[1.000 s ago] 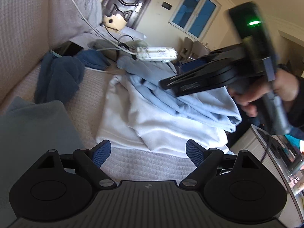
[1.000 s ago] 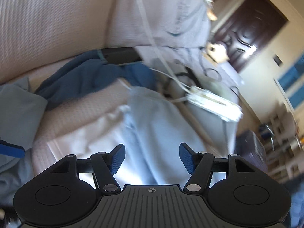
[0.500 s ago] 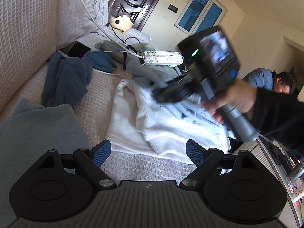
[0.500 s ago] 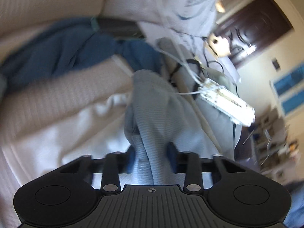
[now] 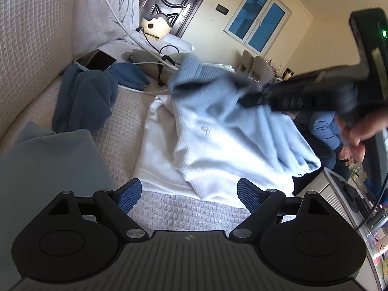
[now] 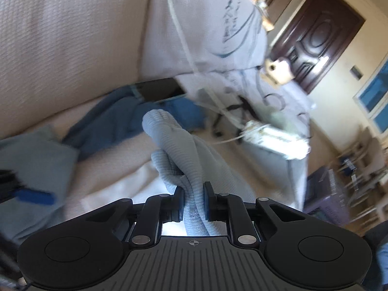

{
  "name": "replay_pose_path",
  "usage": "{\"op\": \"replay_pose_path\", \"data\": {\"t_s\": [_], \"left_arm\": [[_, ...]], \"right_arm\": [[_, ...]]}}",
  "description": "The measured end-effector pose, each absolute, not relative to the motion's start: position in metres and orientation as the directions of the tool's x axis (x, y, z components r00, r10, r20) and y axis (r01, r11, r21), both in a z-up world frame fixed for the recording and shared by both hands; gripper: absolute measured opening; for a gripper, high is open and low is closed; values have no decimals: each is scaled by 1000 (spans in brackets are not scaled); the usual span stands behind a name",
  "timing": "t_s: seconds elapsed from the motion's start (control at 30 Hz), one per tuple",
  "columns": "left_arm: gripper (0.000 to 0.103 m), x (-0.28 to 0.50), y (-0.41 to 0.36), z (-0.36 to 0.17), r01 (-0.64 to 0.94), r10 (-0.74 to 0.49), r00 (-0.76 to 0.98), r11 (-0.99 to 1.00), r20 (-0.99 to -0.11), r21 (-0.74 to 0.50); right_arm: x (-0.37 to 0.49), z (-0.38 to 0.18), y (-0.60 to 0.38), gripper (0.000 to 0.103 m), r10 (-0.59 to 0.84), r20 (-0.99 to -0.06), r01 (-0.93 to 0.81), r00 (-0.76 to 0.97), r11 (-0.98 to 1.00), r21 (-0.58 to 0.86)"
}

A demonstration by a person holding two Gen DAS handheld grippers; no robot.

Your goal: Fold clothes

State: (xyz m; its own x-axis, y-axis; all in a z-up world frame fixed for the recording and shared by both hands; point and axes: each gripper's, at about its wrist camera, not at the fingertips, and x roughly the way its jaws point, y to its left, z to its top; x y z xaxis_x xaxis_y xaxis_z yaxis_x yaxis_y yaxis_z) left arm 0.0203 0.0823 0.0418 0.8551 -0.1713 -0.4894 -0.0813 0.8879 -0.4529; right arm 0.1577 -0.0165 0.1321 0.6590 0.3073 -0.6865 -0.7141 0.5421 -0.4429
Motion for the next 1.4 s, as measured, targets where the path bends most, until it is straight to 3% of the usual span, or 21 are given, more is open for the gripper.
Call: {"op": "replay_pose_path", "data": {"t_s": [0.2, 0.43, 0.57, 0.63, 0.7, 0.83, 1.13, 1.4], "left_arm": [[85, 21, 82, 41, -95, -146, 848, 904, -510, -417], [85, 22, 80, 40, -89, -146, 844, 911, -517, -403], [85, 21, 78, 39, -81, -151, 843, 913, -516, -399], [85, 21, 78, 39, -83, -153, 841, 911, -519, -403], [85, 21, 78, 37, -87, -154, 840, 909, -521, -408], [85, 23, 75, 36, -80, -159, 835, 912, -527, -403], [85, 25, 70, 31, -68, -176, 821, 914, -543, -400], [85, 26, 67, 32, -43, -187, 813, 925, -552, -377]], "right_arm": [[169, 77, 1, 16, 267, -787, -758, 556, 551, -349], [176, 57, -2, 24, 267, -812, -750, 520, 597, -285], [168, 79, -14, 42, 293, -817, -766, 496, 592, -252], [166, 98, -30, 47, 333, -802, -756, 496, 621, -210], [168, 120, -51, 53, 343, -781, -718, 521, 672, -184], [185, 139, -98, 53, 258, -756, -585, 601, 786, -198], [232, 81, -161, 54, 101, -809, -343, 579, 931, -129], [225, 65, -155, 63, 51, -774, -272, 632, 949, -160]]}}
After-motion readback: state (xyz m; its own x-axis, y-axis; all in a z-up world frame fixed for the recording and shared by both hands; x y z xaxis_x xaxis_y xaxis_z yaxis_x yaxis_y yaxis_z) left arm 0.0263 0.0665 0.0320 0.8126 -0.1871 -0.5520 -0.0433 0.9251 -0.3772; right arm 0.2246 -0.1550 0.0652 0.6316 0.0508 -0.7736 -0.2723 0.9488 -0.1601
